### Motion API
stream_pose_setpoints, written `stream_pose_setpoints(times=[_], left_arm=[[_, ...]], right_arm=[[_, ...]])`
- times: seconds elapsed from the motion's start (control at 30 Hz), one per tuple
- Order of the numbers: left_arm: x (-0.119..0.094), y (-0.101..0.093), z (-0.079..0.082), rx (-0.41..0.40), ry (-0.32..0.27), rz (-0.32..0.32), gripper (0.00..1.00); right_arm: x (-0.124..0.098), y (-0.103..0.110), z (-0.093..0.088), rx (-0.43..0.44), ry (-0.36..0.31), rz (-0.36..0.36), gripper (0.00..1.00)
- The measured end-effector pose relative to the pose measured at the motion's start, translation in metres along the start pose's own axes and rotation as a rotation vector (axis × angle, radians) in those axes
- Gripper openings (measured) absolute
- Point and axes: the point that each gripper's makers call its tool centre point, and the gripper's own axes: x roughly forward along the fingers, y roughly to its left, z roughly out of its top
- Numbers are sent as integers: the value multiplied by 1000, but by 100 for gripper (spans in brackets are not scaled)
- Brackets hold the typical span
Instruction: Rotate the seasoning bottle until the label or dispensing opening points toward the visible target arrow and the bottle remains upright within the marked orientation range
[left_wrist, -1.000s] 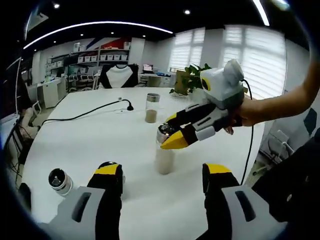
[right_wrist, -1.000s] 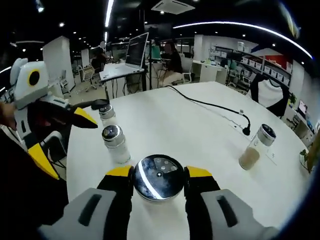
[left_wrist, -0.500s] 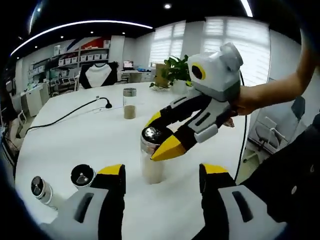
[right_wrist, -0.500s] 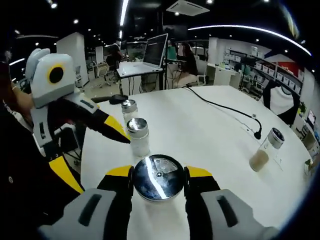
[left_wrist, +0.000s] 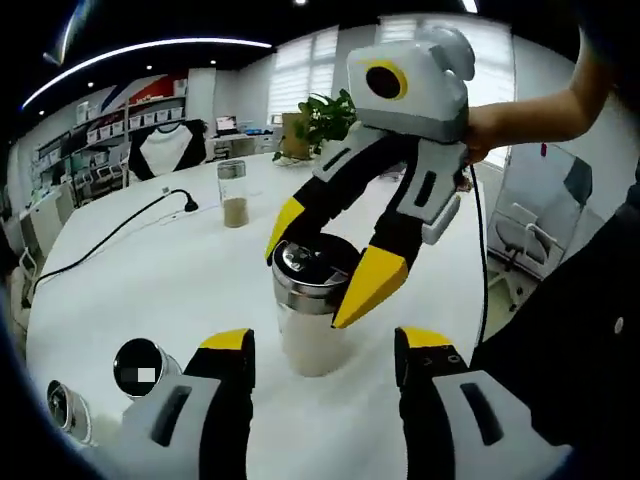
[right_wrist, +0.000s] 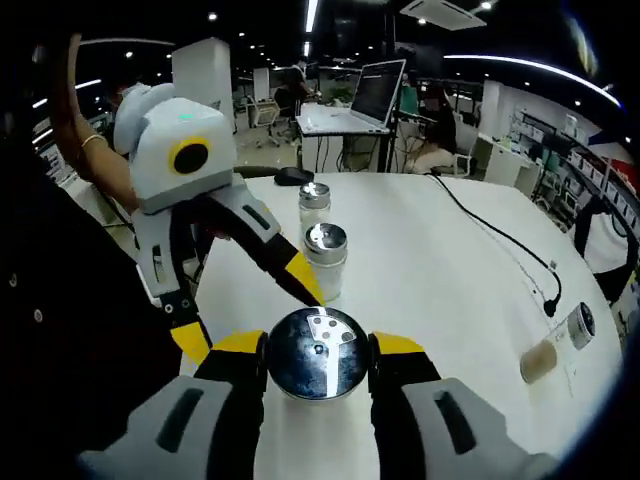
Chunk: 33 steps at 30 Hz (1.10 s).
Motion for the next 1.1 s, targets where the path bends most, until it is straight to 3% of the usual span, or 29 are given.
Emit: stream_pose_setpoints(times=[0.1,0.33,0.53,0.63,0.73,0.9,1.0,1.1], left_arm=[[3,-1,1,32,-5,-7,52],[13,4,-3,25,2,-22,50],[16,4,-5,70,15,-52,48],[20,2,-5,127,-6,-91,47],[22,-1,-5,108,-17,-114,44],[28,-5,-7,171,-7,-155,42],[28,-4,-7,150,-18,-164,42],[28,-4,-7,118,-45,-134,42]], right_arm=[[1,3,0,-42,19,48,37],[4,15,1,-173,68,189,37],[9,15,3,-205,86,234,37],[10,15,4,-202,89,251,38],[10,15,3,-190,87,255,38],[9,16,3,-165,80,251,38],[10,16,3,-132,99,237,38],[12,16,3,-98,91,208,39]])
